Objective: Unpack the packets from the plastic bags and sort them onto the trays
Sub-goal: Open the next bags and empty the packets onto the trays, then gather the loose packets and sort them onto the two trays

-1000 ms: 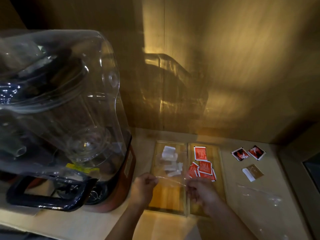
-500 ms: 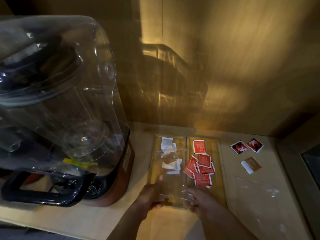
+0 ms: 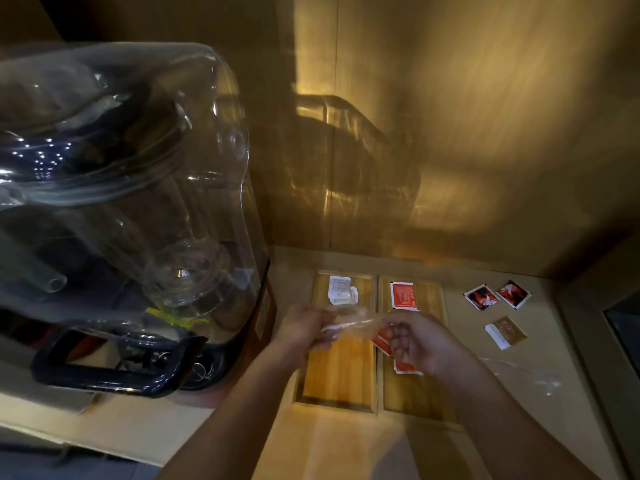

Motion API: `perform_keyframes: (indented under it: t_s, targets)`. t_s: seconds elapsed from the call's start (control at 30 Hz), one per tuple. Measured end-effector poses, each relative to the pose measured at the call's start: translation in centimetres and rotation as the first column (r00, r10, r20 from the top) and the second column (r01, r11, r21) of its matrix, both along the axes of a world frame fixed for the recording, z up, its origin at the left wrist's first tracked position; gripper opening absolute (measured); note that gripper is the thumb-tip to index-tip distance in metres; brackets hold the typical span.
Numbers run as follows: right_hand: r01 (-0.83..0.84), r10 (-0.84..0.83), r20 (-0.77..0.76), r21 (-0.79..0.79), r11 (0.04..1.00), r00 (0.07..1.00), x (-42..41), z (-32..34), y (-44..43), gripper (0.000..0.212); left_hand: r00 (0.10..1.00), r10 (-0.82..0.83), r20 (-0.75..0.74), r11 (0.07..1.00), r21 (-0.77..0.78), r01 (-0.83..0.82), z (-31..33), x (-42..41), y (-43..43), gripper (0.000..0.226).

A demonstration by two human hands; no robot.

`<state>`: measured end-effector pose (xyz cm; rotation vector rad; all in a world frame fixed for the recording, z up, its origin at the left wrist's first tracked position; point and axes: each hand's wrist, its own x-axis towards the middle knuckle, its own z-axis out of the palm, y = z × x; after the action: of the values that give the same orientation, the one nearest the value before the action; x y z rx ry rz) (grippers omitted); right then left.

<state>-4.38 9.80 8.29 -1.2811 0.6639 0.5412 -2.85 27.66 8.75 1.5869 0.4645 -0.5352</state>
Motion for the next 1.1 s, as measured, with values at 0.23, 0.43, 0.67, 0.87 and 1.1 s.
perform_keyframes:
  t_s: [0.23,0.43,0.67,0.87,1.1]
  targets:
    - [-0.099,0.096,0.110,0.028,0.995,0.989,-2.0,3.2,-1.1,0.015,0.997,-0.013,0.073,0.999,-0.039,0.016,4.8,-1.3,1.0,0.014]
    - [0.009,0.007,0.331,-0.048,0.999,0.944,-4.9,5.2,-3.8,0.019,0.937,-0.143,0.318,0.990,0.033,0.139,6.4,-3.2,-0.9,0.009]
    - [0.265,-0.154,0.396,-0.242,0.933,0.905,-8.4,4.3,-9.3,0.015,0.765,-0.330,0.553,0.939,0.111,0.325,4.4,-3.7,-7.8,0.025]
    - [0.464,-0.297,0.431,-0.360,0.810,0.852,-12.7,2.9,-13.9,0.021,0.669,-0.466,0.579,0.863,0.132,0.487,1.3,-5.5,-14.2,0.028]
    - [0.479,-0.390,0.280,-0.465,0.744,0.877,-17.2,-3.2,-17.3,0.017,0.719,-0.598,0.353,0.792,0.123,0.598,-6.2,-7.8,-18.9,0.027]
